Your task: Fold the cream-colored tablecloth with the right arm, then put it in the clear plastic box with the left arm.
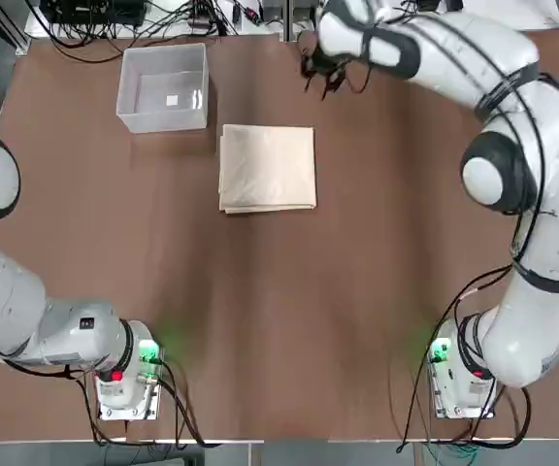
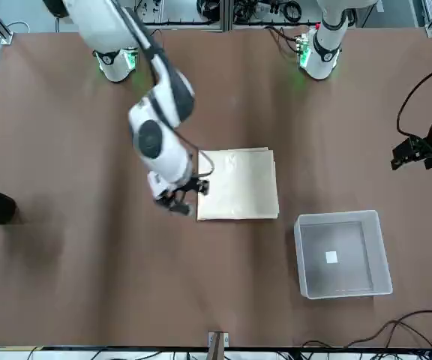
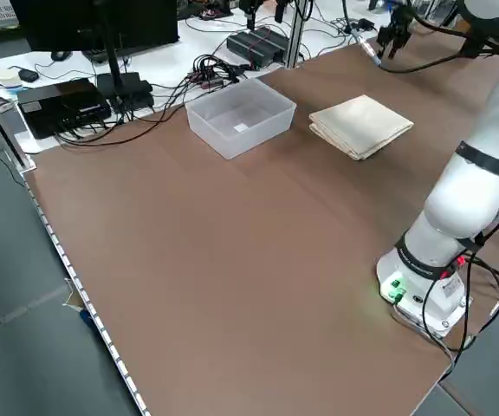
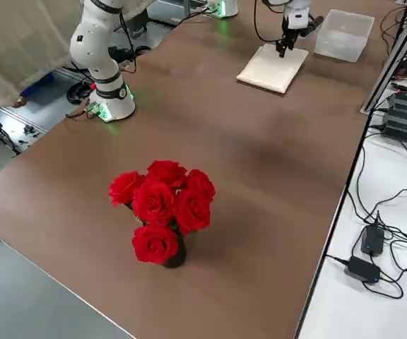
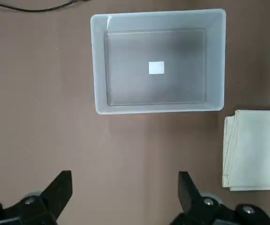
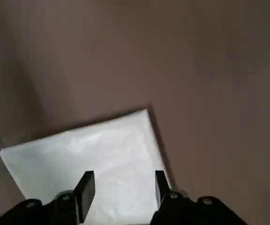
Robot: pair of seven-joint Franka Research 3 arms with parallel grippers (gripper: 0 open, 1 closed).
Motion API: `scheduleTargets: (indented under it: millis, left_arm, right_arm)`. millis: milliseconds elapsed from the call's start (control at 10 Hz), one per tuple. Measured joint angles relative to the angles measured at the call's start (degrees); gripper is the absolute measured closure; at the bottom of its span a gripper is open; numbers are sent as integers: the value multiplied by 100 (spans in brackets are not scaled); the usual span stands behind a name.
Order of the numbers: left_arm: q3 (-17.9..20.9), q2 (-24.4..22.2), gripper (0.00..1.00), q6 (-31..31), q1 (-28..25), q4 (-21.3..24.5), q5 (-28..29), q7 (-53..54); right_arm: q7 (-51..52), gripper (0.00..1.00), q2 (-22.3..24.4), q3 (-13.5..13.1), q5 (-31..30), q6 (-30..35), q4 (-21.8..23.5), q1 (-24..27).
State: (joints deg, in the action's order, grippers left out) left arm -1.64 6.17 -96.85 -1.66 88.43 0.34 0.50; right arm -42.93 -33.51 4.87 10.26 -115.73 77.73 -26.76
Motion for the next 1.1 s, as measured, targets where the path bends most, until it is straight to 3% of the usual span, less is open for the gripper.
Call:
scheduleTargets:
  millis: [300,700,1100]
  left_arm:
    - [0,16,0,-78,0,0,3,0]
    - [-47,103,0,-85,52,-1,-3,0]
    - [-155,231,4,-83,135,212,-871,3]
  right_arm:
    - [1022,40,455,-27,-54,698,-74,849]
    - [2724,38,1049,-46,-215,1731,-204,2501]
    - [3762,25,1462,-59,-922,2204,-483,3384]
